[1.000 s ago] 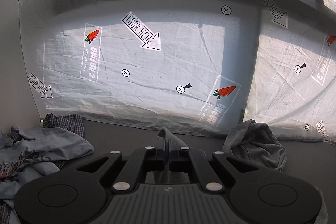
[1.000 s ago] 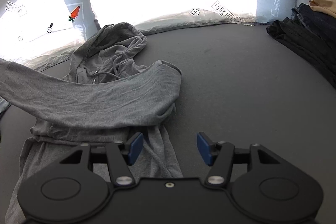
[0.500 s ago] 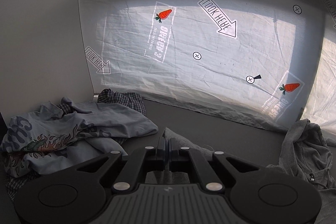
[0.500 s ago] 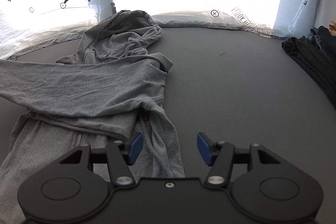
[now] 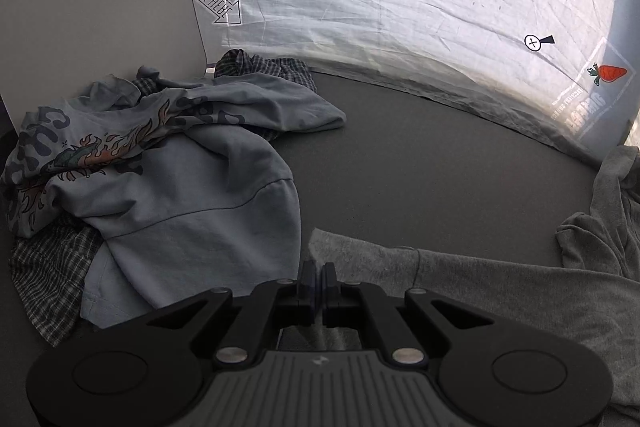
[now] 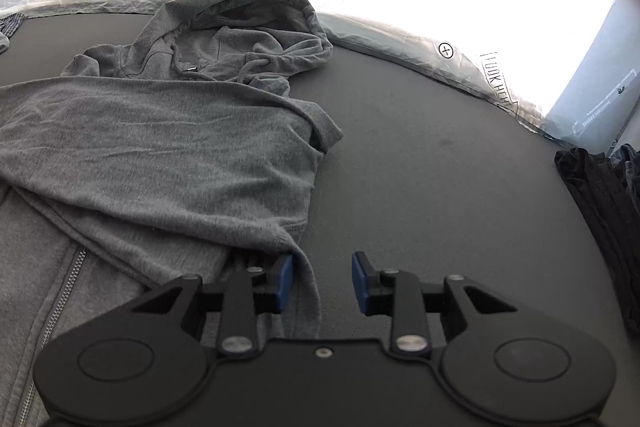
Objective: Fold clothes
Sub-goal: 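Lift the hem with the left gripper and fold it toward the hood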
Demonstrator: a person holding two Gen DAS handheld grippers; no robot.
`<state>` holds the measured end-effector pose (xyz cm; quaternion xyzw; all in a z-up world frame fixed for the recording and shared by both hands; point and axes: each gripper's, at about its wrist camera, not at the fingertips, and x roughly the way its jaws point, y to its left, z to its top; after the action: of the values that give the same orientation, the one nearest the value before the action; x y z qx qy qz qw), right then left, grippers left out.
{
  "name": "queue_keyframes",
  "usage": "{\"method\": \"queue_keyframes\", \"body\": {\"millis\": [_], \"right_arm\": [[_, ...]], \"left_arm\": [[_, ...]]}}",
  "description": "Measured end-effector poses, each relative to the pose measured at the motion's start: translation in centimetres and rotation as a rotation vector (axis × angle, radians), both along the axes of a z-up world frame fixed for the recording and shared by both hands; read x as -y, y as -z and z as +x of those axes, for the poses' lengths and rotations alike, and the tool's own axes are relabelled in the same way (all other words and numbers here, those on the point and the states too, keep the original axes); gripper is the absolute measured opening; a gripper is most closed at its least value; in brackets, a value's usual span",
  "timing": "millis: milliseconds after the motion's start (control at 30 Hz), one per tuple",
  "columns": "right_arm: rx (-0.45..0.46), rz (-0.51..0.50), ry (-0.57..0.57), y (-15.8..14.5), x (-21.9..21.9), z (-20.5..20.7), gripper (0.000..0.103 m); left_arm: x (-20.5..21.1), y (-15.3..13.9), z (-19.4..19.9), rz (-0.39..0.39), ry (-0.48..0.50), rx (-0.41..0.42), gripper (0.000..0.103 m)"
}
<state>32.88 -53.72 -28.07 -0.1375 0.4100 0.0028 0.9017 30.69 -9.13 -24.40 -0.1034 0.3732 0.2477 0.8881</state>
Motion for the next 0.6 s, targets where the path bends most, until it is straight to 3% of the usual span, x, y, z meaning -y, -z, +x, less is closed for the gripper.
{"method": "queue_keyframes", "body": {"millis": [100, 200, 400, 600], "right_arm": [[-0.032, -0.027, -0.02, 0.2, 0.2, -0.5, 0.031], [-0.062, 0.016, 0.005, -0.6, 1.3, -1.1, 0.031], [0.028, 0.384, 0.198, -3.8, 5.5, -1.0, 0.027], [0.026, 0.555, 0.256, -3.3, 5.9, 3.1, 0.02]], "left_arm": [[-0.2, 1.1, 0.0, -0.012, -0.007, -0.036, 0.003], [-0.6, 2.2, 0.1, -0.043, -0.011, -0.072, 0.003], [-0.9, 3.4, 0.6, -0.109, -0.021, -0.121, 0.007], [-0.8, 3.6, 1.1, -0.095, -0.012, -0.139, 0.022]]}}
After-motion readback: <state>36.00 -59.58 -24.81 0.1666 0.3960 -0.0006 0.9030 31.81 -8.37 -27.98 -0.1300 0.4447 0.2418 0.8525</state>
